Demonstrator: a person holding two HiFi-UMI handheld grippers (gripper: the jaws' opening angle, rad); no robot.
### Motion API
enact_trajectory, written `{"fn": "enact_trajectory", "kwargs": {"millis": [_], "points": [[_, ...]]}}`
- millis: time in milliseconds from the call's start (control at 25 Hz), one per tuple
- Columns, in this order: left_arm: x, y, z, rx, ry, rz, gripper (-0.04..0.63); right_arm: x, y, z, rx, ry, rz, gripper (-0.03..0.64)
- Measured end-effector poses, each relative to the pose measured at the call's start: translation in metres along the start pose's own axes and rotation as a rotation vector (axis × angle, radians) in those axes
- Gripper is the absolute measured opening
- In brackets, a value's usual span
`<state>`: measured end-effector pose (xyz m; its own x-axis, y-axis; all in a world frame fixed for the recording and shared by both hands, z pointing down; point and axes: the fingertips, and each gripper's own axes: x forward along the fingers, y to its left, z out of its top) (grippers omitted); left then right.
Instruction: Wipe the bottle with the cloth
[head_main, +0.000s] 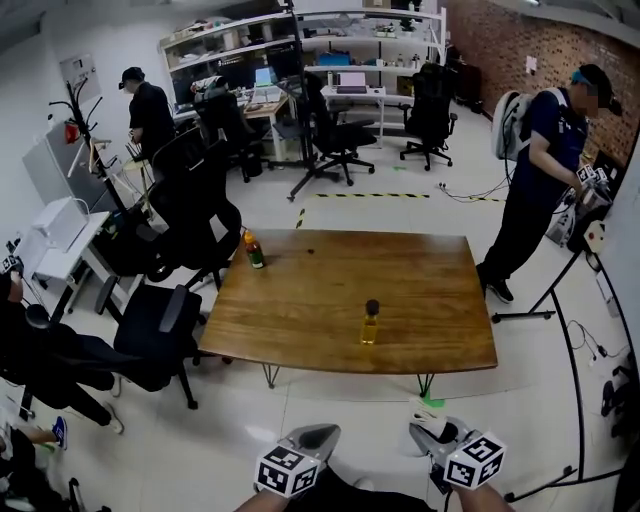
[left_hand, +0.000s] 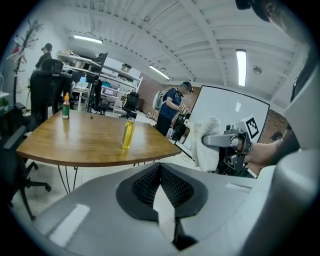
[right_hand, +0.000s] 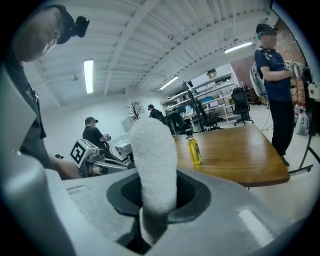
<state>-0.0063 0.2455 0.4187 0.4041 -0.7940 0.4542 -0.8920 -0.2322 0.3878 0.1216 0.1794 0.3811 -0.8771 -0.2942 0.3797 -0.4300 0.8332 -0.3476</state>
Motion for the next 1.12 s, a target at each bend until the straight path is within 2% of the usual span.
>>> {"fn": "enact_trajectory", "kwargs": {"millis": [240,440,800,1120], "points": [[-0.013,-0.009,0.016,0.043,-0.054,0.017,0.017,-0.015,0.012,-0.005,-0.010,-0.010,-0.010,0.072],[-0.008,-0.025,0.018,0.051,-0.065,0.019,0.017,-0.031,0.003,-0.003,0.002,-0.032,-0.029,0.072],[-0.018,-0.030,0.008,0.056,-0.088,0.005,0.017,-0.043,0.018,-0.018,-0.019,-0.033,-0.047,0.072],[-0.012,-0.033,0.015,0.077,-0.100,0.011,0.017,-0.042,0.013,-0.012,-0.018,-0.040,-0.047,0.072]]}}
